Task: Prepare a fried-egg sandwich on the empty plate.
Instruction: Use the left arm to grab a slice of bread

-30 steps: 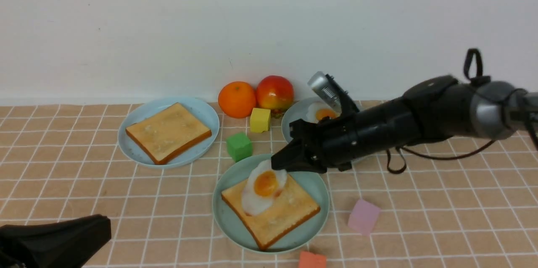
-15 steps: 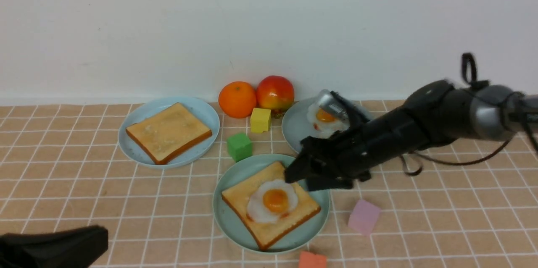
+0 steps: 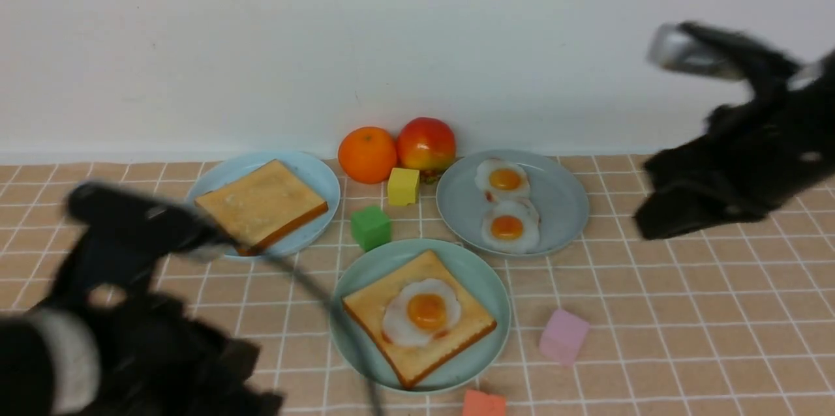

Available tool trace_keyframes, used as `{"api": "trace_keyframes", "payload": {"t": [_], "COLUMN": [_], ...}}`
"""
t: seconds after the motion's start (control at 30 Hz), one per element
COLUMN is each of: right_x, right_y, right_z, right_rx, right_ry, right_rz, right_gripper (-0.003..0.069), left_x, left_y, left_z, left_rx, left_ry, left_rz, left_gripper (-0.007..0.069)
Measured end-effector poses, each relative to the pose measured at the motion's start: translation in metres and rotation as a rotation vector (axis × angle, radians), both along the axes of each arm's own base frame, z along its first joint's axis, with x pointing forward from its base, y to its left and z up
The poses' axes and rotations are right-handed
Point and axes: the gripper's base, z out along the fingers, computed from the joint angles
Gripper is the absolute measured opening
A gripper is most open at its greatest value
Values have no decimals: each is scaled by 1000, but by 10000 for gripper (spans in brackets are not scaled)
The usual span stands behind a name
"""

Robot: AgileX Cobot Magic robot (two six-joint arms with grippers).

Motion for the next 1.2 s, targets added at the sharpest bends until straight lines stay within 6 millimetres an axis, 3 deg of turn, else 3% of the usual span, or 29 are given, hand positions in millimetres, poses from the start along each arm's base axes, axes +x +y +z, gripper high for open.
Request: {"api": "trace_keyframes", "payload": {"t": [0.1,0.13,0.17,0.2,0.23,0.4,0.6,0.7,0.73,0.8,0.83,0.9,1.0,1.2], "right_x": [-44,-45,-62,-76,-78,-130,-150,-154,-154,-154,-154,-154,-154,-154], "right_y": [-11,-11,-14,-17,-18,-30,-36,-37,-37,-38,-38,-38,-38,-39], "right_z": [20,18,24,26,27,29,34,33,33,32,32,31,31,31], "right_rx": [12,11,20,25,25,37,21,11,11,1,0,-6,-8,-11], "right_ry": [-95,-90,-126,-152,-156,-254,-322,-318,-317,-310,-310,-309,-308,-308], "right_rz": [-10,-10,-11,-11,-11,-11,-15,-10,-10,-8,-8,-8,-8,-8], "right_gripper": [63,63,55,51,51,50,50,50,50,50,50,50,50,52], "left_x": [37,40,56,77,80,153,212,236,236,249,249,255,260,265], "left_y": [-20,-20,-22,-18,-18,10,33,43,43,46,46,45,44,42], "left_z": [-1,-1,0,2,0,-6,-36,-59,-58,-79,-80,-94,-106,-122], "left_rx": [100,103,116,121,121,142,251,353,355,420,424,444,445,444], "left_ry": [26,28,35,37,49,75,93,107,104,122,124,128,125,125], "left_rz": [-25,-17,-4,26,32,89,86,44,43,-1,-5,-33,-43,-50], "left_gripper": [-13,-13,-13,-13,-13,-13,0,79,86,206,206,316,414,450]}}
